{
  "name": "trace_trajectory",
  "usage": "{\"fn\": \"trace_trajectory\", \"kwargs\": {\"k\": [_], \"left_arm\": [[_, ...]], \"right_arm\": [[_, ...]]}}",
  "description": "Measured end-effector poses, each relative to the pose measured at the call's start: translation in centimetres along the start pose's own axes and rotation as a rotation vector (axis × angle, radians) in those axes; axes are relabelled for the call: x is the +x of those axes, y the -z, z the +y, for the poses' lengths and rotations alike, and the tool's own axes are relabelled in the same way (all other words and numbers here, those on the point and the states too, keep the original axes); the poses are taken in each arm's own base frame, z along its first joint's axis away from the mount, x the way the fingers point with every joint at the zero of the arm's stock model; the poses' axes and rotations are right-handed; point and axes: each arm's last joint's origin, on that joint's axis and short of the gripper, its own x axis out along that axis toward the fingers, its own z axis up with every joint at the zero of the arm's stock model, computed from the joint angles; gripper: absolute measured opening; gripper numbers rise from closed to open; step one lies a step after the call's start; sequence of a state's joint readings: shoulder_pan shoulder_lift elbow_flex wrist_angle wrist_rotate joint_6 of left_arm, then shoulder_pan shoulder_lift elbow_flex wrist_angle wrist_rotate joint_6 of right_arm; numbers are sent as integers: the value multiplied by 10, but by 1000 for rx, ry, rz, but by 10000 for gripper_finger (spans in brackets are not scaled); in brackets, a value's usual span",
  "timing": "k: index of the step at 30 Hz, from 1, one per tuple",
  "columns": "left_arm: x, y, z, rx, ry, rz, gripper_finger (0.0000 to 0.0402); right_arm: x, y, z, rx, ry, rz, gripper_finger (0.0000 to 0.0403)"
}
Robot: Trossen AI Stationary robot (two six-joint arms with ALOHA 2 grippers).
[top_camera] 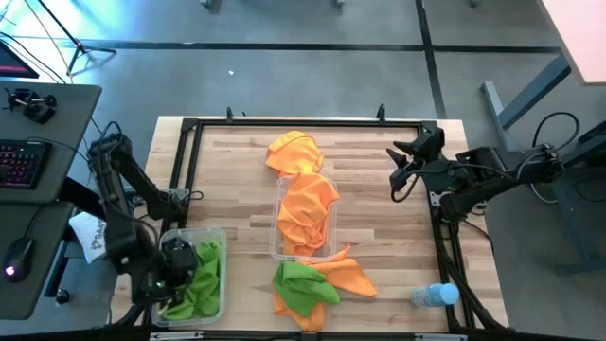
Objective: Sort microfiber towel by color & place in baskets
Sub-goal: Put the right green microfiber cloth into the left transparent bin
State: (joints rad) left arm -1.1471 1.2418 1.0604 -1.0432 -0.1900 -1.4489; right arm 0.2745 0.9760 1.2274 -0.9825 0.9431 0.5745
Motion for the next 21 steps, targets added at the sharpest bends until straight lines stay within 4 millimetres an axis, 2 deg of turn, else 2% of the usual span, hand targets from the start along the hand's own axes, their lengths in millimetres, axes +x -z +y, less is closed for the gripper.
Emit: {"fn": "trace_trajectory", "kwargs": {"k": [6,11,16,21], "left_arm": [[44,4,12,0,-126,31,0],[72,9,18,28,-230,55,0],[101,14,13,74,-190,54,0],[118,16,10,100,-215,84,0]], "right_arm": [[0,0,-1,5,22,-14,119],[0,0,-1,12,22,-14,119],[0,0,-1,30,23,-13,119],[0,0,-1,45,26,-9,119]]}}
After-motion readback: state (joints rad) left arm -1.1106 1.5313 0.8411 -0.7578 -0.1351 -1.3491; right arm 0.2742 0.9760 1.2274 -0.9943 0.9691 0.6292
